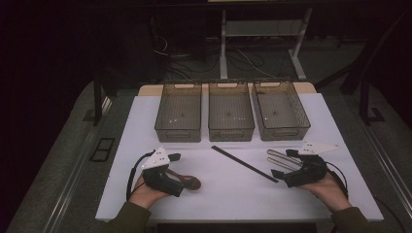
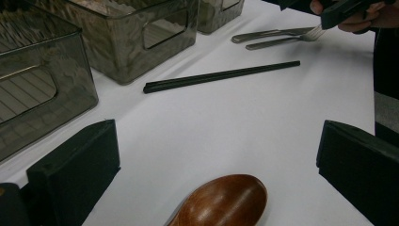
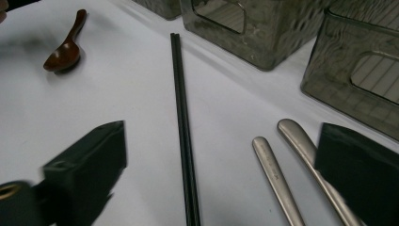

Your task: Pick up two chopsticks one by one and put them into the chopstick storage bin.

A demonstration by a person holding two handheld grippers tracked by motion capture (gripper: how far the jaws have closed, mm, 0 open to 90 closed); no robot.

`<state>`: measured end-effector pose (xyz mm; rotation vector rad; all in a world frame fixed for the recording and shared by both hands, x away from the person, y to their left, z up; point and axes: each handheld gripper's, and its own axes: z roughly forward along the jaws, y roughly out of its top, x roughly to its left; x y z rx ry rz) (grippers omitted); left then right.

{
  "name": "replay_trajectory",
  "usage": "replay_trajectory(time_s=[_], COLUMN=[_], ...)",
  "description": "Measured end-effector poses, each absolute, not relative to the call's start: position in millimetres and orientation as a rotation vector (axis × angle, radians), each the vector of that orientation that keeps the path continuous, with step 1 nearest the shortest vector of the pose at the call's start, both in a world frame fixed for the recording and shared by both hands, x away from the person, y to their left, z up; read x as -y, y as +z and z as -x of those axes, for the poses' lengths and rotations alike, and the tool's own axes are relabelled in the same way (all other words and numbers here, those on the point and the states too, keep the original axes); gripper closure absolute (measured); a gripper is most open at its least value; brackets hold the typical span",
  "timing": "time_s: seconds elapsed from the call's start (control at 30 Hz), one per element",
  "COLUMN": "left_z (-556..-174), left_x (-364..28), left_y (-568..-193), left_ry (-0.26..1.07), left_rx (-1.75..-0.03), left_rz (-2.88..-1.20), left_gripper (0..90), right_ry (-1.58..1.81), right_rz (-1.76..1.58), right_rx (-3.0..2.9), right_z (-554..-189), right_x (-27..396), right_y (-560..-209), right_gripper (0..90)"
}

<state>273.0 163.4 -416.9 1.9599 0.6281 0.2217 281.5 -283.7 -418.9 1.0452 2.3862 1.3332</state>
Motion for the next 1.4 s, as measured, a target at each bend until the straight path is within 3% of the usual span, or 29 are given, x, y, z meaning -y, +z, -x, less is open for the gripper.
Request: replay_trajectory(time_s=[0.63, 0.73, 0.83, 1.07, 1.13, 1.27, 1.4], left_z=[-270, -269, -267, -268, -268, -267, -267], left_x=[-161, -161, -160, -160, -160, -160, -161], left_y=[-417, -417, -416, -417, -417, -418, -419], left_ry=[0.232, 0.228, 0.231, 0.228, 0.229, 0.224, 0.224], left_rx=[-0.633, -0.634, -0.625, -0.607, -0.605, -0.609, -0.609], left_rz=[-1.956, -1.955, -1.955, -1.970, -1.968, -1.966, -1.968], left_gripper=[0.0, 0.0, 0.0, 0.0, 0.0, 0.0, 0.0], right_ry=[1.294, 1.296, 1.292, 1.249, 1.251, 1.245, 1.200], right_rz=[-1.005, -0.987, -0.987, -0.950, -0.945, -0.941, -0.918], right_rx=[-2.433, -2.457, -2.466, -2.535, -2.541, -2.605, -2.634], right_z=[-299, -304, -308, -309, -309, -311, -311], right_x=[256, 252, 249, 247, 247, 247, 244], right_y=[-414, -413, -414, -419, -419, -424, -427], right_gripper=[5.3, 13.1, 15.2, 38.3, 40.1, 54.4, 62.5])
